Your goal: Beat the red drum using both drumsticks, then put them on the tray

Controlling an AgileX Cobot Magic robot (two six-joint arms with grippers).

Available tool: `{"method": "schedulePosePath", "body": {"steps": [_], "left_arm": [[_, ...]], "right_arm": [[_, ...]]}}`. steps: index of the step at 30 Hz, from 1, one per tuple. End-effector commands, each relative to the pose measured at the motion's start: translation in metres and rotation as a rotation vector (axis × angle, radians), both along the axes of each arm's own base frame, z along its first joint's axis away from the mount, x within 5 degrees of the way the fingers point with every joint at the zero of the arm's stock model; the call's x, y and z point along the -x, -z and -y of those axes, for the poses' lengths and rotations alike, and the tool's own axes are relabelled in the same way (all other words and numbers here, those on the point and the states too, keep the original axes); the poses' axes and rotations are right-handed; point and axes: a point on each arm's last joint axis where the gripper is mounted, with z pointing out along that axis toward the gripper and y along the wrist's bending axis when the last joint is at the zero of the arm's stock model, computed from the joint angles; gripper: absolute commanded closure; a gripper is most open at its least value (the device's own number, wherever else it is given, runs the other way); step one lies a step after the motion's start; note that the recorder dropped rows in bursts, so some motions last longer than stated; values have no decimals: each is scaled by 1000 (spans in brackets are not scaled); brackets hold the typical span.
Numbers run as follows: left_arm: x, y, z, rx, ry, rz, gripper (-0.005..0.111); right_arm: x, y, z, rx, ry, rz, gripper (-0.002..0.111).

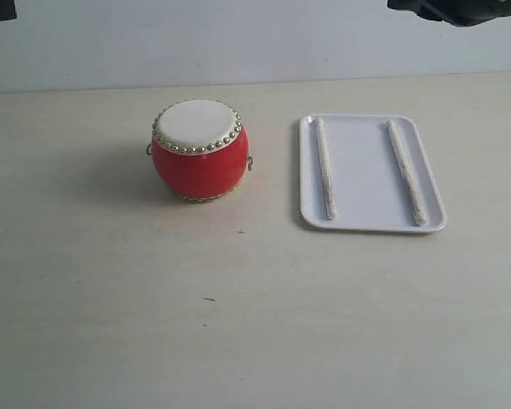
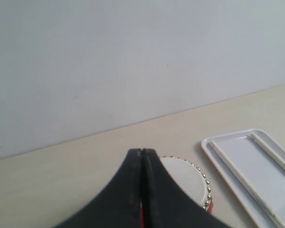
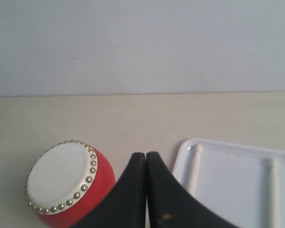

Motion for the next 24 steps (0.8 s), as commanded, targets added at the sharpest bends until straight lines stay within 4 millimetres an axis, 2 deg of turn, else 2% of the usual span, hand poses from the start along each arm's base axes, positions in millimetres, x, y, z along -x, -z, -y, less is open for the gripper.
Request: {"method": "schedulePosePath", "body": {"steps": [1,3,5,9,13,19,24], "left_arm": [[2,0,1,5,2,1,107],[4,-2,-2,16,-6,5,107],[15,-5,-8,62,3,4,107],[55,-8,-31,240,-74,0,107],[102,2,-50,385,-178,48,107],[150,21,-53,403,-177,164,107],[166,27,-53,408,-164,216,107]], "right_arm": [[0,0,2,4,8,9,108],[0,0,2,2,9,8,108],[0,0,2,2,9,8,108],[0,0,2,2,9,8,108],[0,0,2,2,9,8,108],[0,0,2,2,9,8,108],[0,0,2,2,9,8,108]]}}
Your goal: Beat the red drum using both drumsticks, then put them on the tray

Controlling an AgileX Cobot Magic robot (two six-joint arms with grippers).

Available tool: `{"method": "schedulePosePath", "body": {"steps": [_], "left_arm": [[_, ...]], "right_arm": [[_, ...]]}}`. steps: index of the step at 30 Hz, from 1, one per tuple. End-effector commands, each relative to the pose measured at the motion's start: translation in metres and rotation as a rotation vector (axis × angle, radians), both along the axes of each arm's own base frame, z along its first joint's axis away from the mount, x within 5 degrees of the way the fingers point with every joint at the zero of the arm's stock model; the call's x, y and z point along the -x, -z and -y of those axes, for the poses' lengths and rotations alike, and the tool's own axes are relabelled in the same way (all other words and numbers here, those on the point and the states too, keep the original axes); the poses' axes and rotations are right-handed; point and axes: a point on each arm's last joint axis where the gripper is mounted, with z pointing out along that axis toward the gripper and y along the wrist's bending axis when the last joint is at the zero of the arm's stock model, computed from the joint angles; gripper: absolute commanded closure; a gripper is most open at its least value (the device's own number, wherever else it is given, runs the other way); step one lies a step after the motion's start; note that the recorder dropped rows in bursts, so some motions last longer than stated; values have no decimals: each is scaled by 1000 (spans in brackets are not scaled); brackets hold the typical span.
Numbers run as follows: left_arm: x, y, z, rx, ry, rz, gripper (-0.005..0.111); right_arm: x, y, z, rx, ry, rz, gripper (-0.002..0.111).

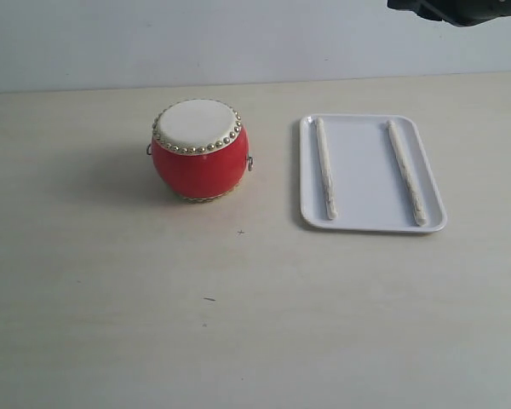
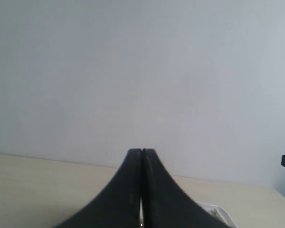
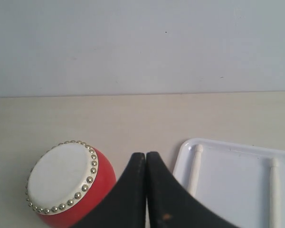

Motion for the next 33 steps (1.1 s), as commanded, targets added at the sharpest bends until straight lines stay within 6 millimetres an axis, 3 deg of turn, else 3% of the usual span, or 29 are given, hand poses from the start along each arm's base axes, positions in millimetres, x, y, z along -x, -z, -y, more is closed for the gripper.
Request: {"method": "schedulePosePath", "body": {"steps": [1,5,13,25,33], "left_arm": [[11,4,1,9,8,34,107],[11,9,-1,36,-8,-33,107],[12,29,-23,220,-253,-217,107],[36,65,-30,-13,-326,-30,107],[31,85,-33,-64,-363,-75,107]], "right_arm": [[0,0,2,6,8,9,108],[0,0,2,6,8,9,108],[0,0,2,8,7,10,108],[0,0,2,8,7,10,108],[0,0,2,6,8,9,108]]}}
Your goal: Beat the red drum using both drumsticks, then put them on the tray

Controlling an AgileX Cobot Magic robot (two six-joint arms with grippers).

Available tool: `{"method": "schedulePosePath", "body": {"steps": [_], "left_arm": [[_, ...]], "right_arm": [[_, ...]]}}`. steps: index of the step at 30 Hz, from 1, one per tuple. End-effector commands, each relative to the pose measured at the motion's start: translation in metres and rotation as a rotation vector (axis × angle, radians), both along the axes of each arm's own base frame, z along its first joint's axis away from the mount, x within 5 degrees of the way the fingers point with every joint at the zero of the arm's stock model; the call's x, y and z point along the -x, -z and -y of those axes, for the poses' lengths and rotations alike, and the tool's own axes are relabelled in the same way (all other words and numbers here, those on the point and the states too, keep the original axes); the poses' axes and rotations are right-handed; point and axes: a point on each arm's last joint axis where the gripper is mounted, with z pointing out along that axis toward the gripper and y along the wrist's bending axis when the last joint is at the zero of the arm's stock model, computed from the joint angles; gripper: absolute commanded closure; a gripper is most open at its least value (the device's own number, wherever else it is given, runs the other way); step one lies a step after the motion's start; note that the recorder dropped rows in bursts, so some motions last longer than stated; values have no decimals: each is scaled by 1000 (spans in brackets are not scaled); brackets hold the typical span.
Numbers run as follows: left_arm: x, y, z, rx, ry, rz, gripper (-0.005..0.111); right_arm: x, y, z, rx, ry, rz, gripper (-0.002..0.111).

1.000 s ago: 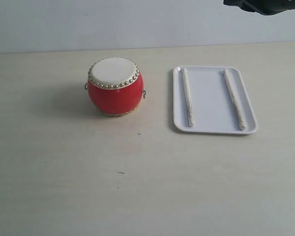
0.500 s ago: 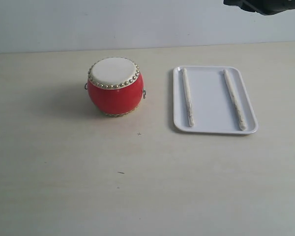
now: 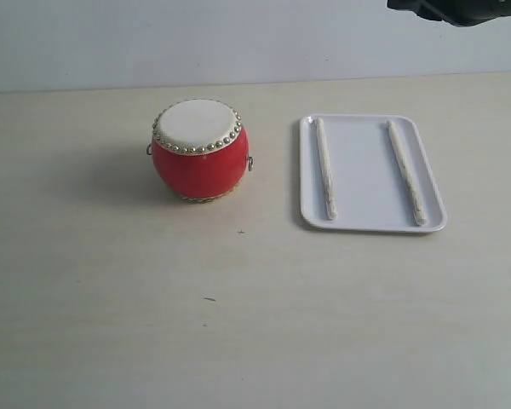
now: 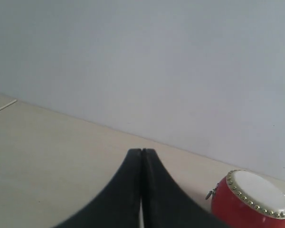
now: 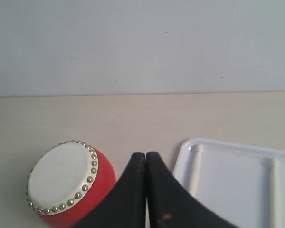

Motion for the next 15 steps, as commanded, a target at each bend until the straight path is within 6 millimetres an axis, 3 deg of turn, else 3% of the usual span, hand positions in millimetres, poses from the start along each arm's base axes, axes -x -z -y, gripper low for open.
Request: {"method": "schedulePosePath", "body": {"steps": [1,10,15], "left_arm": [[-1,7,0,-2,-3,-9,107],[-7,44,-2,-14,-41,-114,107],[-7,48,-3,-6,-54,-152,107]], "right_arm": [[0,0,2,6,8,9,108],[0,0,2,6,8,9,108],[0,0,2,6,8,9,108]]}}
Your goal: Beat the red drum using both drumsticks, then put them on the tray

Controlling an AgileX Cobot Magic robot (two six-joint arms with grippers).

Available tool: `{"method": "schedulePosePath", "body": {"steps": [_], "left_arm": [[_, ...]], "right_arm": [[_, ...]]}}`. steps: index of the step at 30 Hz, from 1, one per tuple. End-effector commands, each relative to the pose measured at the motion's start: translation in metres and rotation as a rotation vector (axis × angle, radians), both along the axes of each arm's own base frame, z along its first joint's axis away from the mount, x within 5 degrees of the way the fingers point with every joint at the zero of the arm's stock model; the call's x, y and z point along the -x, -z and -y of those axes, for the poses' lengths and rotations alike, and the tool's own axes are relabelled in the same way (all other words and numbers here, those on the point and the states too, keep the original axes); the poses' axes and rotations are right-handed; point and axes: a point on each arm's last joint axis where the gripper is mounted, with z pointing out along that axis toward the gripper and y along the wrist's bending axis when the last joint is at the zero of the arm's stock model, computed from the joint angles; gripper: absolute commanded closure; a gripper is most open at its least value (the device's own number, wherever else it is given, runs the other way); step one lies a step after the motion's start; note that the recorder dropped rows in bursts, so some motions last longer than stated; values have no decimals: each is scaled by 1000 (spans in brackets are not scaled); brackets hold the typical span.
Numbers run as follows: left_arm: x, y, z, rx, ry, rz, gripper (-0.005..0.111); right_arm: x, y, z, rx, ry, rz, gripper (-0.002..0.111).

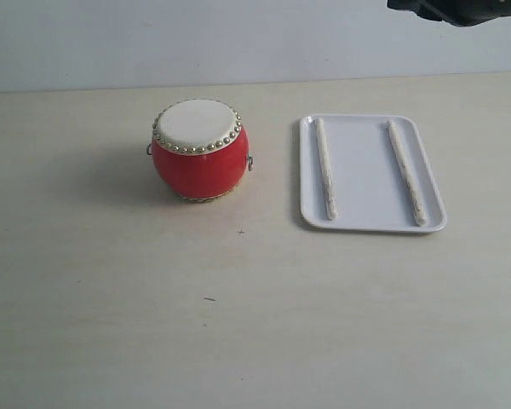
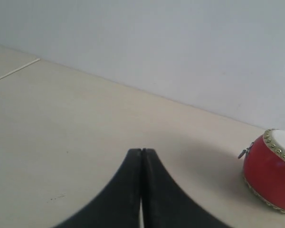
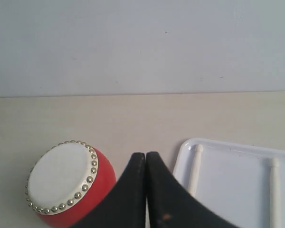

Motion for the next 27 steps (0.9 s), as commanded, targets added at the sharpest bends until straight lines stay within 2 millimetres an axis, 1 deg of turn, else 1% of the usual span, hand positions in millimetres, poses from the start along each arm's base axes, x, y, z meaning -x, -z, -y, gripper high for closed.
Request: {"method": "schedulePosePath", "body": {"steps": [1,8,10,11,13,27], "left_arm": [[0,3,-1,0,-9,-16,107],[1,3,-3,0,-46,-22,107],[2,6,-4,2,-67,-53,107],[3,10,-6,-3,-85,-103,107],[4,14,-7,-57,-87,-151,107],[4,14,-7,-63,-86,-152,107]], "right_arm": [[0,0,2,6,8,9,108],[0,0,2,8,7,10,108],[0,0,2,8,7,10,108],[0,0,2,8,7,10,108],[0,0,2,8,7,10,108],[0,0,2,6,8,9,108]]}}
